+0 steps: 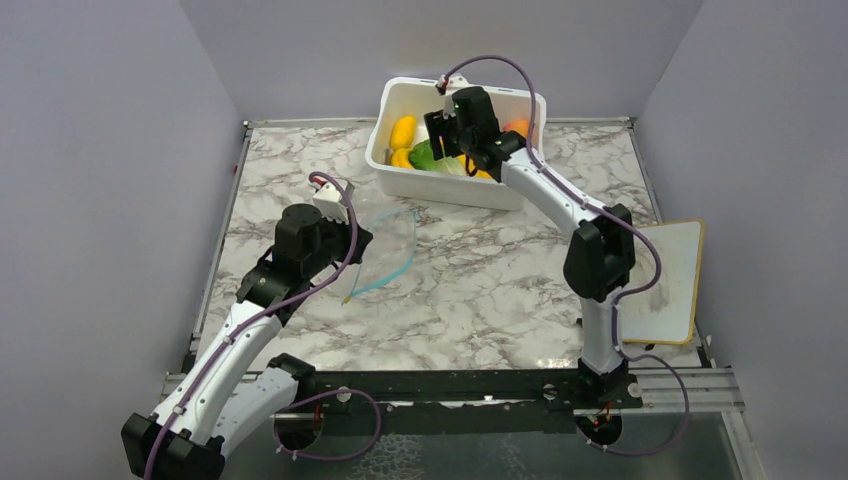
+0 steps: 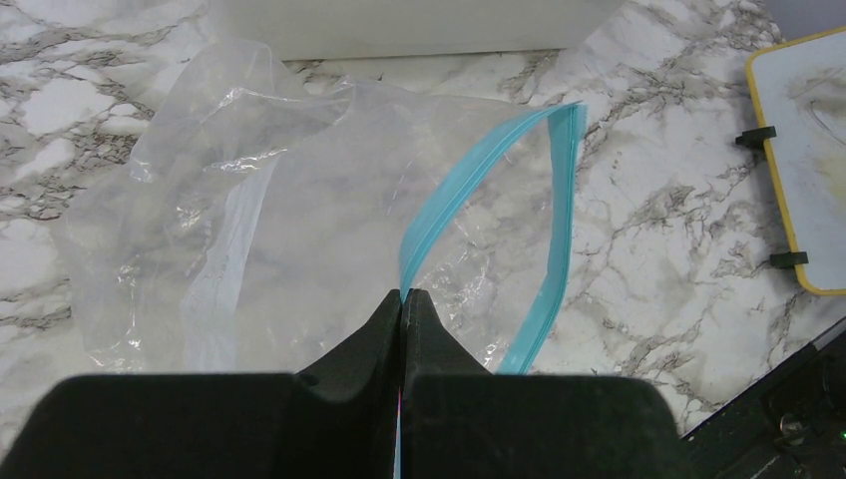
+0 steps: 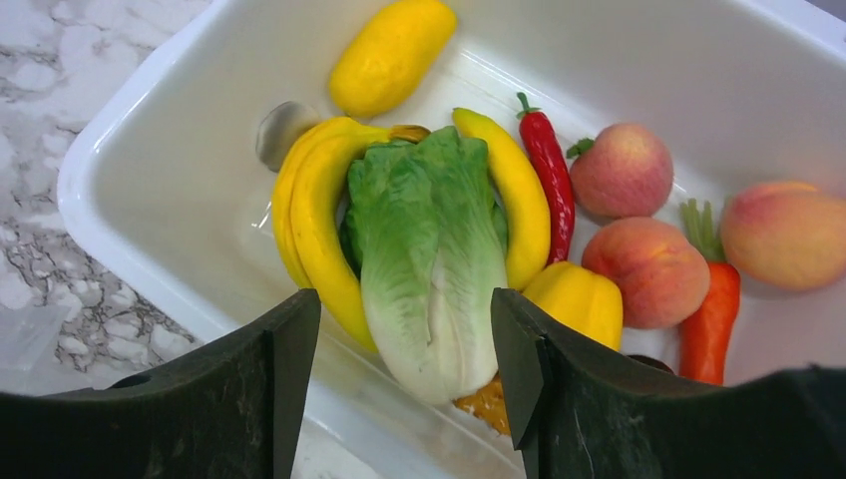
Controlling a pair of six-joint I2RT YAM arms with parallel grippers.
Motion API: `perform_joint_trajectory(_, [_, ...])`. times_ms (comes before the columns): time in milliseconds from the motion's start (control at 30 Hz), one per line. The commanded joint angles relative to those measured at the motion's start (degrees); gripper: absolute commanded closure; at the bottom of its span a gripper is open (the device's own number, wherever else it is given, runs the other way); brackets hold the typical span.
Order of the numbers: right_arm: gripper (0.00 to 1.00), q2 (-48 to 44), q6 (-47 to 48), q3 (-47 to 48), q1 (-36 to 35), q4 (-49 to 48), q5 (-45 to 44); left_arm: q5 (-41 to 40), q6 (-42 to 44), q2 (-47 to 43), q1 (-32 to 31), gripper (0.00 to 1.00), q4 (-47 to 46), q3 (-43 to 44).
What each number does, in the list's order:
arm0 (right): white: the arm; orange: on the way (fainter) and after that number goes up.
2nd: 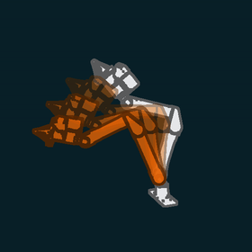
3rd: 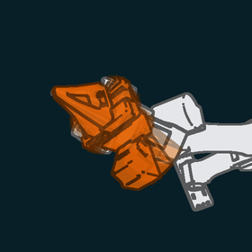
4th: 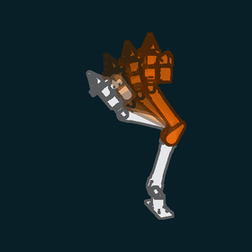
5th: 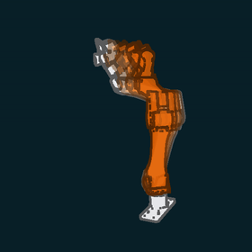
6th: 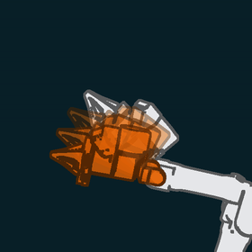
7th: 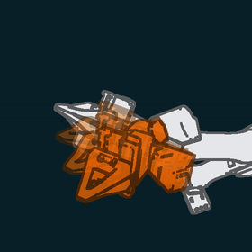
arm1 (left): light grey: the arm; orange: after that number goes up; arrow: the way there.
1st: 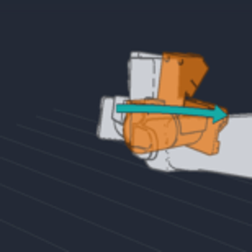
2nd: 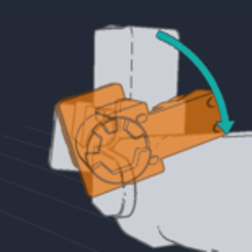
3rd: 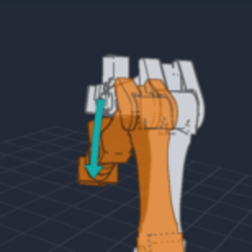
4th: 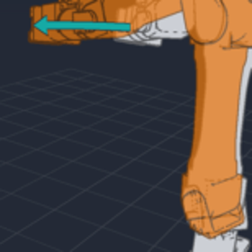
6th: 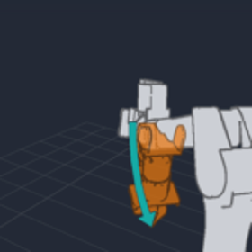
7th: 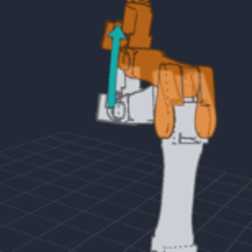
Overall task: Place the food in the zip-top bag and seal the zipper
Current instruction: Pick up the fake vegetable from the bin.
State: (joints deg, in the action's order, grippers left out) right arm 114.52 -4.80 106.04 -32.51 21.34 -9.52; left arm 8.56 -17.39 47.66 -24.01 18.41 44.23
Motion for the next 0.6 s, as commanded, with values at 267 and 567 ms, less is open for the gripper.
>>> perform_joint_trajectory(267, [0.35,19.7,6.4,21.6,2.5,10.0,10.1,1.7,0.1,-1.7,-0.2,1.0,-1.7,-0.5])
perform_joint_trajectory(567, [0.49,26.8,7.0,24.4,2.6,9.8,12.2,1.1,0.3,-2.0,-0.2,1.0,-1.7,-0.6])
